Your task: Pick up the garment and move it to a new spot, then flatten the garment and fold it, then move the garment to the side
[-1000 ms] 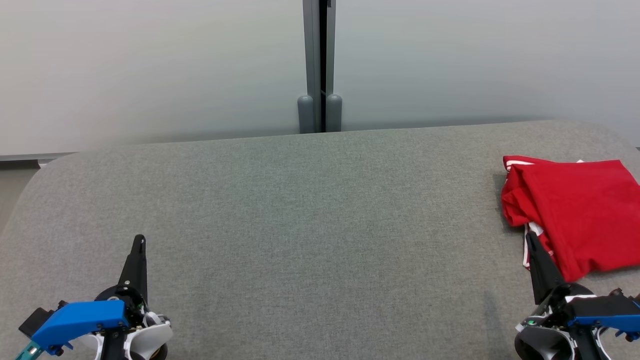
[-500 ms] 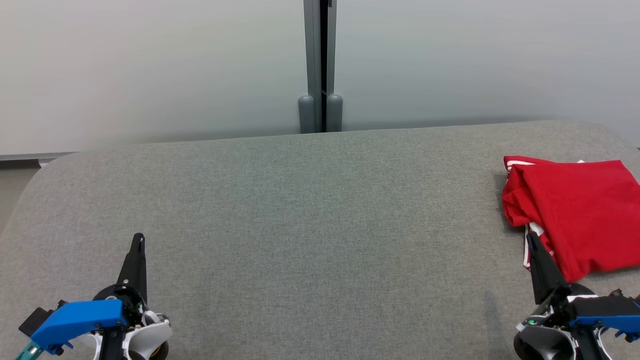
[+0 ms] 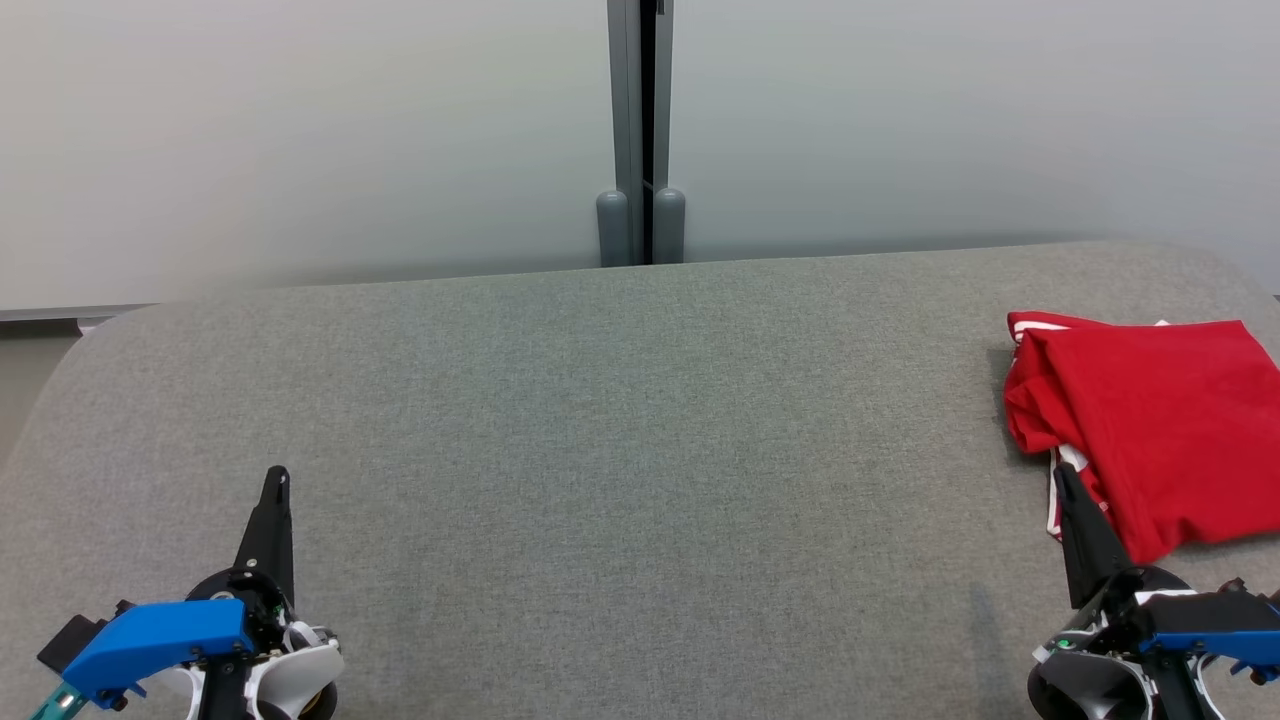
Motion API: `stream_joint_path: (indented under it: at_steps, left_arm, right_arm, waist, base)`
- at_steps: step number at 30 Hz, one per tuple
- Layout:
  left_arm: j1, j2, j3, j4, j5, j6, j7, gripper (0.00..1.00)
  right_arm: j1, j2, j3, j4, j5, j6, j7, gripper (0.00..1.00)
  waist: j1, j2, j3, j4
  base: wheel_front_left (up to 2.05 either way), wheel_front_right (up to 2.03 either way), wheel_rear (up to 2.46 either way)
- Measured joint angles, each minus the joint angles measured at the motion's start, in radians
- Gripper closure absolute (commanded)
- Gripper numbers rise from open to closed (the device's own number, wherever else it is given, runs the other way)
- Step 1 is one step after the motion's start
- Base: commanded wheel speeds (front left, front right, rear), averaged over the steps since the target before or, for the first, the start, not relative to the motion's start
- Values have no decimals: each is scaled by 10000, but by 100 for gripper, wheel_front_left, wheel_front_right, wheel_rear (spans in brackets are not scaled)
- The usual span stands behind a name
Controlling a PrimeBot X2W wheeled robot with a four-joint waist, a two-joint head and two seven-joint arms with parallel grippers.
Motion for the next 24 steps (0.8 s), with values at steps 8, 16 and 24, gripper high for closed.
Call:
stream_joint_path:
  at_steps: [8, 16, 24]
  left_arm:
    - [0, -2, 2, 0, 0, -2, 2, 100]
    - [-1, -4, 4, 0, 0, -2, 2, 100]
    - [-1, -4, 6, 0, 0, -2, 2, 100]
  right_arm:
    - [-1, 4, -10, 0, 0, 0, 2, 100]
    - [-2, 8, -17, 2, -2, 0, 25, 100]
    - [-2, 10, -25, 2, -13, 0, 29, 100]
  waist:
    - [0, -1, 0, 0]
    - [0, 0, 0, 0]
    - [0, 0, 0, 0]
  base:
    - [0, 0, 0]
    - [0, 0, 0]
    - [0, 0, 0]
